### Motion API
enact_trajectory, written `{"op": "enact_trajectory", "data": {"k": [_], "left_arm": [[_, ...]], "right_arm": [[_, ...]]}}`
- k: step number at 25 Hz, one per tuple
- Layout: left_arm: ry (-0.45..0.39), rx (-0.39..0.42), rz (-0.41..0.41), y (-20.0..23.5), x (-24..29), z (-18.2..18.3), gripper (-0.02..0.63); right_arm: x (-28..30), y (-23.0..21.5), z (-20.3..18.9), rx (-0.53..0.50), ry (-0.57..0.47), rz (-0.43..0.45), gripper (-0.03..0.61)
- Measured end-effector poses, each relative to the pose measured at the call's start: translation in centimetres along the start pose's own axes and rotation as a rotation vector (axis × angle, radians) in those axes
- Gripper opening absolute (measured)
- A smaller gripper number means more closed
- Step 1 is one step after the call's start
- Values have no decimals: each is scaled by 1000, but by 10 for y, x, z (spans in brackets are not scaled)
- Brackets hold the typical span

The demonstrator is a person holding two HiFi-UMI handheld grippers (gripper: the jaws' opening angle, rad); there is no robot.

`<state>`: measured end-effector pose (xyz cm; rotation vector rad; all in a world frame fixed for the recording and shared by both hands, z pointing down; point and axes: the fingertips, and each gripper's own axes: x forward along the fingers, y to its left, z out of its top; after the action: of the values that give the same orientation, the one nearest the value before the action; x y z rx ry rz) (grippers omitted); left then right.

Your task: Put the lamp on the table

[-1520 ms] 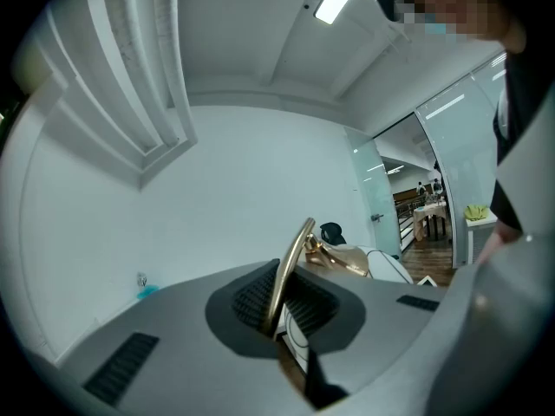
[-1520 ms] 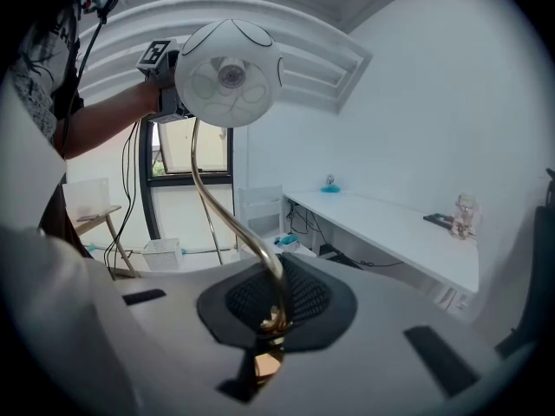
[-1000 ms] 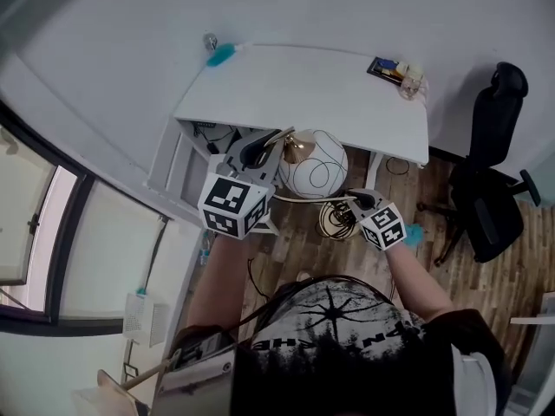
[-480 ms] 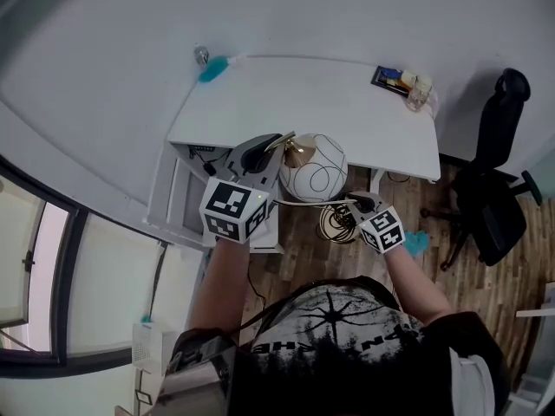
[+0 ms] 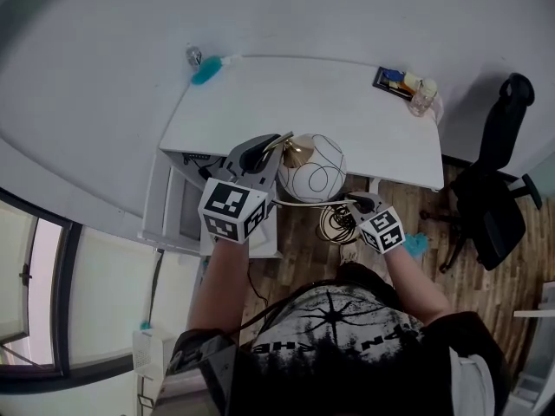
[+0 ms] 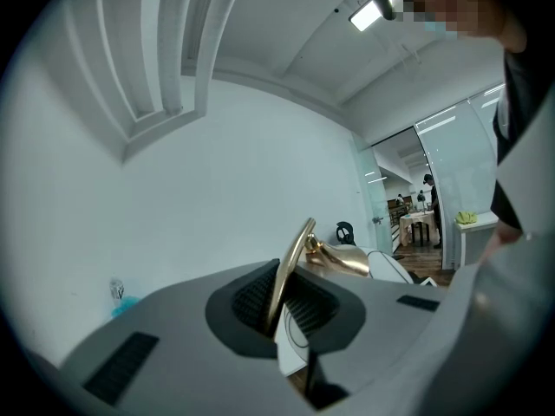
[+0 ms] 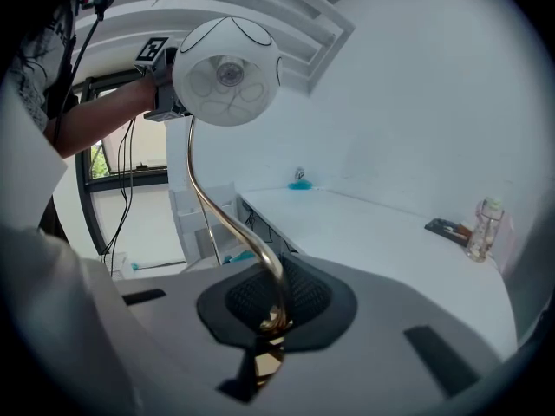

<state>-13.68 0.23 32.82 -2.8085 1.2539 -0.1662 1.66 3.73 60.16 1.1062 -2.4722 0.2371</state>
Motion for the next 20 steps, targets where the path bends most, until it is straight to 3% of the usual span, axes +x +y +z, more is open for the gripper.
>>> {"op": "enact_trajectory", "data": {"k": [20], "left_arm": [[11,10,127,78,136,24,20]], "right_arm": [[90,-144,64,-49,-19,130,19]]}}
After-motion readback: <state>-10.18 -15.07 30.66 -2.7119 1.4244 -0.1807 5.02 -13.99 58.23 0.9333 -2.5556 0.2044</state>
